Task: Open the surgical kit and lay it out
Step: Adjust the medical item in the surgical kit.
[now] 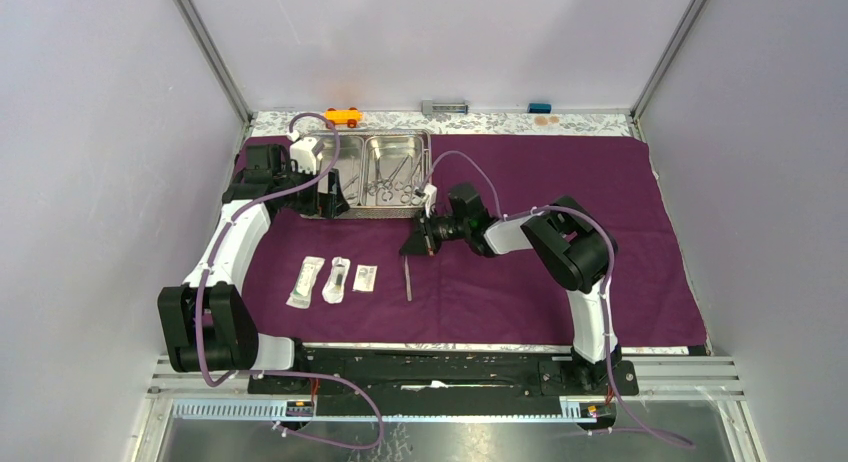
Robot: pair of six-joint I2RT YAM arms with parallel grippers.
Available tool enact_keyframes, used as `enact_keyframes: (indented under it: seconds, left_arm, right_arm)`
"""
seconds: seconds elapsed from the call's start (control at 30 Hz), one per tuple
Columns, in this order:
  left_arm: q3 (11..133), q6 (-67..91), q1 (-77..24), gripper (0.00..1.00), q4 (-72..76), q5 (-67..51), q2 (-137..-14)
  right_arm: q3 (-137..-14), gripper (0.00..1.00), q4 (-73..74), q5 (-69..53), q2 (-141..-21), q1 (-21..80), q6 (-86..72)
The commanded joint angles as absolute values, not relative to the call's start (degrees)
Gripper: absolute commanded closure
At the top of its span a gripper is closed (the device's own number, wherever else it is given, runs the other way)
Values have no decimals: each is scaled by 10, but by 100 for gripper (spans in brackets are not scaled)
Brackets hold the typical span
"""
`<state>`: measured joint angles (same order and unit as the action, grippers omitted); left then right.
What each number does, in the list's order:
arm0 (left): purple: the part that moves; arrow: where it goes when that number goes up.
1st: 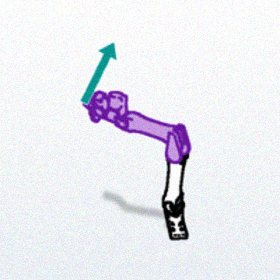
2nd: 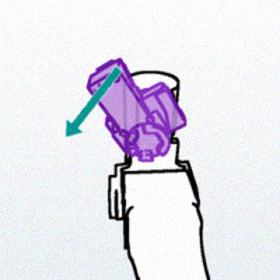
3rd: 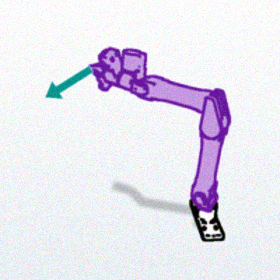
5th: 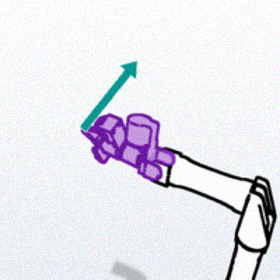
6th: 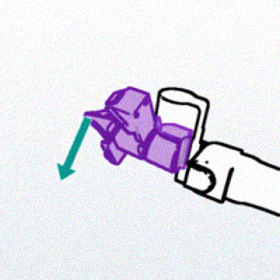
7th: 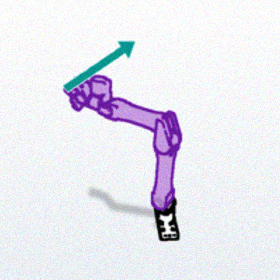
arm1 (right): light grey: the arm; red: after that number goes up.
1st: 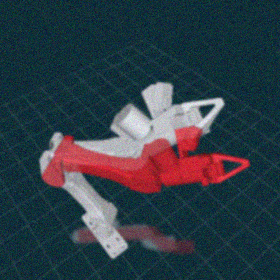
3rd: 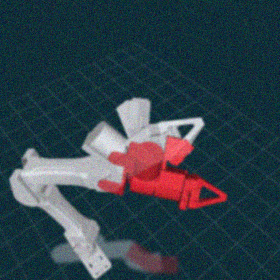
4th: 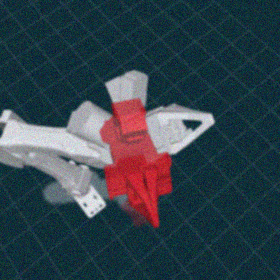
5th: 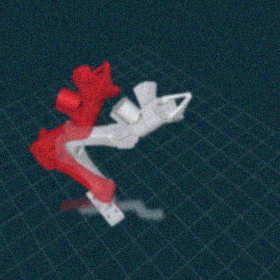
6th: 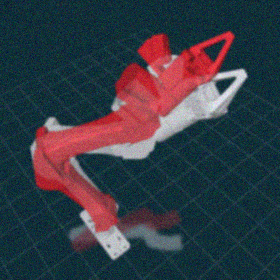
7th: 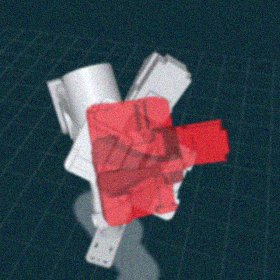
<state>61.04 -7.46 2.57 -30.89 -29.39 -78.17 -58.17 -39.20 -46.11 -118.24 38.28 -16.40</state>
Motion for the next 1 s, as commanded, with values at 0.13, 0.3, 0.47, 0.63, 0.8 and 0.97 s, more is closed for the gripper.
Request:
enact_keyframes:
  seconds: [0.13,0.3,0.47,0.63,0.8,0.97]
  left_arm:
    - [623,-83,29,1,-299,-318,-781]
    - [625,-84,29,1,-304,-321,-781]
    - [625,-85,29,1,-305,-325,-782]
    - [625,-86,29,1,-307,-326,-782]
    - [625,-87,29,1,-308,-328,-782]
    - [627,-88,29,1,-309,-330,-785]
  right_arm:
    - [-579,83,-371,-461,-1182,376,-101]
    - [-579,81,-349,-450,-1179,375,-81]
    - [-582,78,-320,-435,-1176,374,-52]
    - [-584,77,-304,-431,-1173,372,-34]
    - [-584,74,-292,-431,-1168,368,-21]
    - [-581,73,-288,-444,-1160,364,-13]
